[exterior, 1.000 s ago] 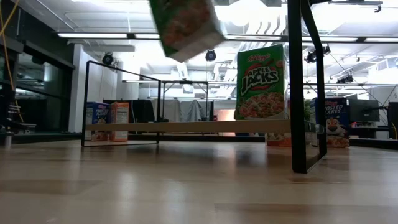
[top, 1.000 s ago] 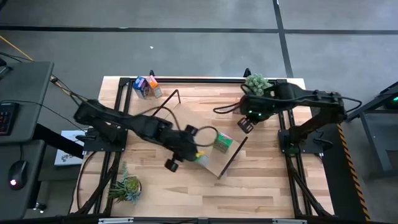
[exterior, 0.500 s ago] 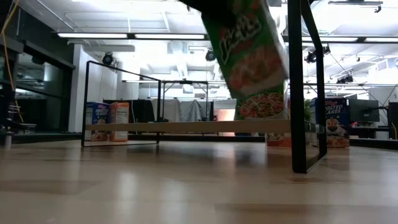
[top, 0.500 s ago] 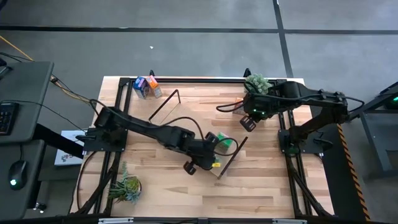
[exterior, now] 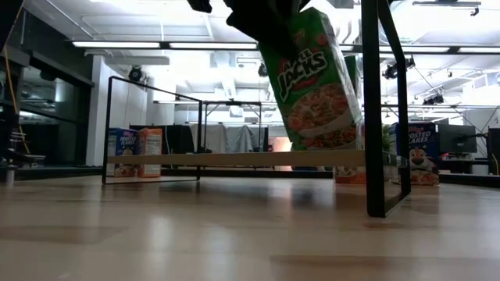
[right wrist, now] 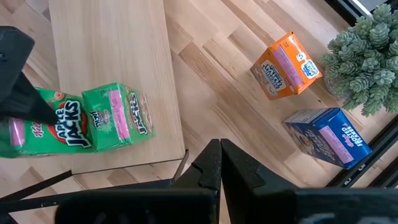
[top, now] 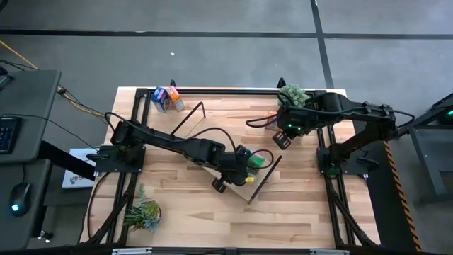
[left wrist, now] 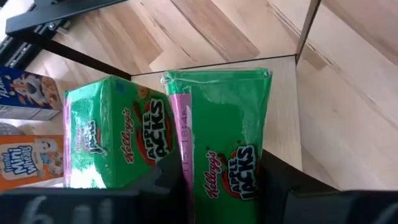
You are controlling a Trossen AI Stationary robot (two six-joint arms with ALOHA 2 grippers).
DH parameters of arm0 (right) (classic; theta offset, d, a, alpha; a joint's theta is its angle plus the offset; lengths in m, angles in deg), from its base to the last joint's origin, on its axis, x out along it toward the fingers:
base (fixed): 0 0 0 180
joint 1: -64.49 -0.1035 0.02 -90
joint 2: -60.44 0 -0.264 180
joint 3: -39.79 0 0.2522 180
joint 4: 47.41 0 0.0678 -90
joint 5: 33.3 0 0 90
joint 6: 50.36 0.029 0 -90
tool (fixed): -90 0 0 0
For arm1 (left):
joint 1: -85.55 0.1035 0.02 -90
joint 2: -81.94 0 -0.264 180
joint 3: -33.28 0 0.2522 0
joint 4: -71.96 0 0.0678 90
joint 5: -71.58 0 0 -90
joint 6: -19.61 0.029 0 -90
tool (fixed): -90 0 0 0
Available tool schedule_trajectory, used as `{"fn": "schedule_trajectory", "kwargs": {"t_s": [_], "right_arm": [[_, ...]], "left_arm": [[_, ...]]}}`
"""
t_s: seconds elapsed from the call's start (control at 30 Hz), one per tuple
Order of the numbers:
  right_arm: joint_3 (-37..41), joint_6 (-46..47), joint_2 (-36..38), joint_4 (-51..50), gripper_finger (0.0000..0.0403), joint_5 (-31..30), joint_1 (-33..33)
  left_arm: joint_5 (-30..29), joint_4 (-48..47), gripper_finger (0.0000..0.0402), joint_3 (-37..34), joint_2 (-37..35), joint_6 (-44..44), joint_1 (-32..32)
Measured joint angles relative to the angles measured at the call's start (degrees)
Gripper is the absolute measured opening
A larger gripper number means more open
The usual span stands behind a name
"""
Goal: Stack cereal on shelf
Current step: Put the green cereal box on the shelf aligned with the green cereal box
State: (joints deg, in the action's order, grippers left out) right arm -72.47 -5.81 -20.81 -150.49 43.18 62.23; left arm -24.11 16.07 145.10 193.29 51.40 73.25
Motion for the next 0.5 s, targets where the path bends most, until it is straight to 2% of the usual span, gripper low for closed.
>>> {"fn": "schedule_trajectory", "kwargs": {"t_s": [0.3, 0.5], "right_arm": [[0.00, 0.00, 0.00, 0.00, 0.0000, -0.24, 0.00], [0.00, 0.02, 0.00, 0.69, 0.0000, -1.05, 0.00]], "left_arm": [[0.40, 0.07, 0.0187, 0.00, 0.00, 0.85, 0.62], [0.70, 1.94, 0.0208, 0.00, -0.02, 0.85, 0.66]]}}
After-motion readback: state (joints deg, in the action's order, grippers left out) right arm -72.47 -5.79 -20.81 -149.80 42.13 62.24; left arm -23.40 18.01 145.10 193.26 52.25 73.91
